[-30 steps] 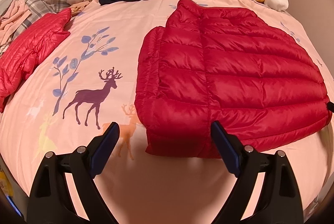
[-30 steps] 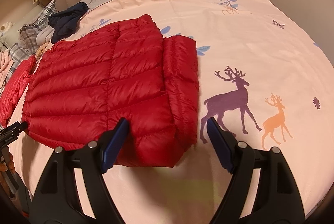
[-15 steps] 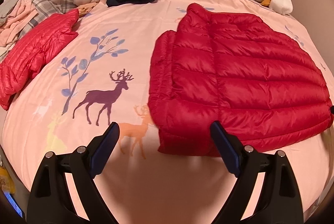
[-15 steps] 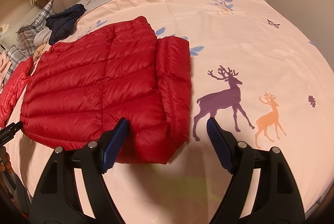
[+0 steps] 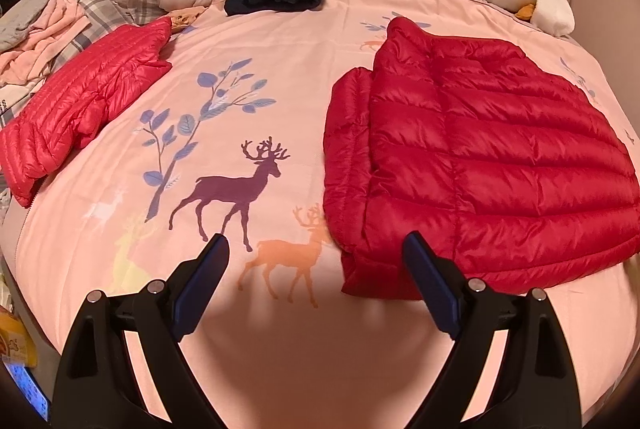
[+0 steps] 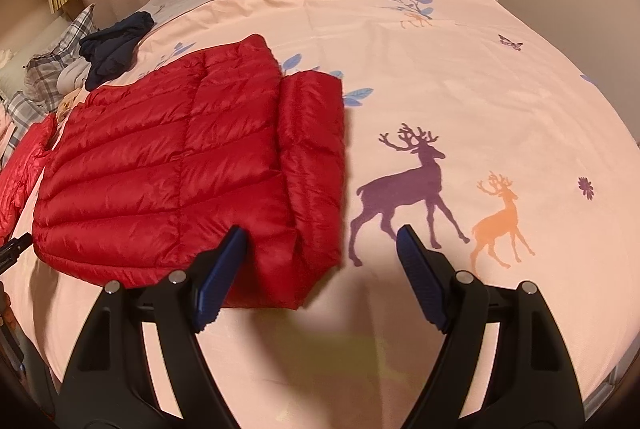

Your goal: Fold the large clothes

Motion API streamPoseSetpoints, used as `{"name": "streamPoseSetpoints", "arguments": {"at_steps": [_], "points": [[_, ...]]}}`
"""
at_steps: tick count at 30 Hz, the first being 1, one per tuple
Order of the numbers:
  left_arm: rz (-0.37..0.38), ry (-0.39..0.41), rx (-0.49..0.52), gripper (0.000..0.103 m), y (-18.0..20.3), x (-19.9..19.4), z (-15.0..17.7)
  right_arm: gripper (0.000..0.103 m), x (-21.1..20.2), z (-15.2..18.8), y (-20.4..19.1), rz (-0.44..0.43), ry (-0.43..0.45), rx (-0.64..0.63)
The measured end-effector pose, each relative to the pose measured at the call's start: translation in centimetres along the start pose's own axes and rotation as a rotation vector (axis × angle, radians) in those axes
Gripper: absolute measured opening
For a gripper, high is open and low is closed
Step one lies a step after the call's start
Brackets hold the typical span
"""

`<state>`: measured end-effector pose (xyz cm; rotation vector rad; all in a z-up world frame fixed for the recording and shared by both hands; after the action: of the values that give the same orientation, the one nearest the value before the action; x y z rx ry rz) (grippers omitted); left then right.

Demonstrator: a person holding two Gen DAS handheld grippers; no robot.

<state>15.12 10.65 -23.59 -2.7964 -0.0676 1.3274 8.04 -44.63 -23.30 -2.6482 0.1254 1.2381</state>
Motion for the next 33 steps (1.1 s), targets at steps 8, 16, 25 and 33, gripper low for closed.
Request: {"name": "streamPoseSetpoints", "arguments": {"at_steps": [8, 16, 25, 33], "points": [[-0.021, 0.016, -0.004, 0.09, -0.3, -0.9, -0.6, 0.08, -1.1, -0.7, 1.5, 0.071, 0.025, -0.001], [-0.028, 0.07, -0.009, 0.101, 0.2, -4.0, -3.1, 0.096, -5.2, -3.3, -0.7, 0.078, 0.11, -0.043], [-0.001, 0.206, 0.028, 0.102, 3.0, -11.9, -7.6, 0.101, -13.3, -7.6, -6.9, 0.003, 0.242, -0.107], [0.058, 0.29, 0.029, 0.102, 6.5, -19.1, -10.3, 0.101, -20.4, -10.4, -11.5, -0.018, 0.336, -0.119]]}}
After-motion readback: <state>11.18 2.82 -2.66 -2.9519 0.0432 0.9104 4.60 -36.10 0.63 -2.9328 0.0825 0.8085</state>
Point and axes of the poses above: each gripper's, at about its wrist camera, not at the fingertips, and x roughly the way its jaws point, y to its right, z to its underside, the point moved 9 cm from there along x, roughly the way its jaws point, and after that the axes turned 1 degree about y, right-handed, at the moved point
